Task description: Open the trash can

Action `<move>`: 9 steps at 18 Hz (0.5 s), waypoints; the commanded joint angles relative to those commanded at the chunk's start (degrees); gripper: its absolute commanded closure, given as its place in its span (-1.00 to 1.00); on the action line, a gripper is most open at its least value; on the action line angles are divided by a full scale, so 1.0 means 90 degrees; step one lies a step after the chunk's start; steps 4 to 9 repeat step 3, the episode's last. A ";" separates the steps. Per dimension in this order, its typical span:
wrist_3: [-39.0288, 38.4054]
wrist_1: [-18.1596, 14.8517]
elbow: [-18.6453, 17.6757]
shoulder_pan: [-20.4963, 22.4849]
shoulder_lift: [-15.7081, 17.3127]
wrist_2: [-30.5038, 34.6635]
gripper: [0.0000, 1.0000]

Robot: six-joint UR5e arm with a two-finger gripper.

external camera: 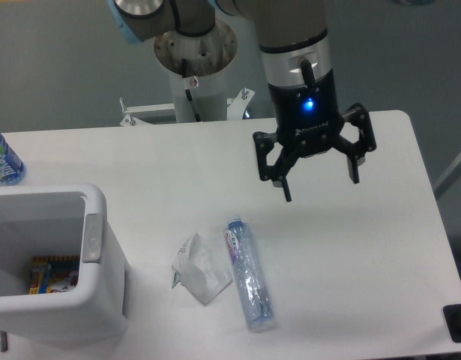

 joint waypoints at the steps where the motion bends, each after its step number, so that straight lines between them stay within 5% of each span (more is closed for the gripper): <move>1: 0.0089 -0.0030 0.0000 0.0039 0.0000 0.0000 -1.00; 9: 0.0099 -0.0040 0.0000 0.0117 0.0000 0.0000 -1.00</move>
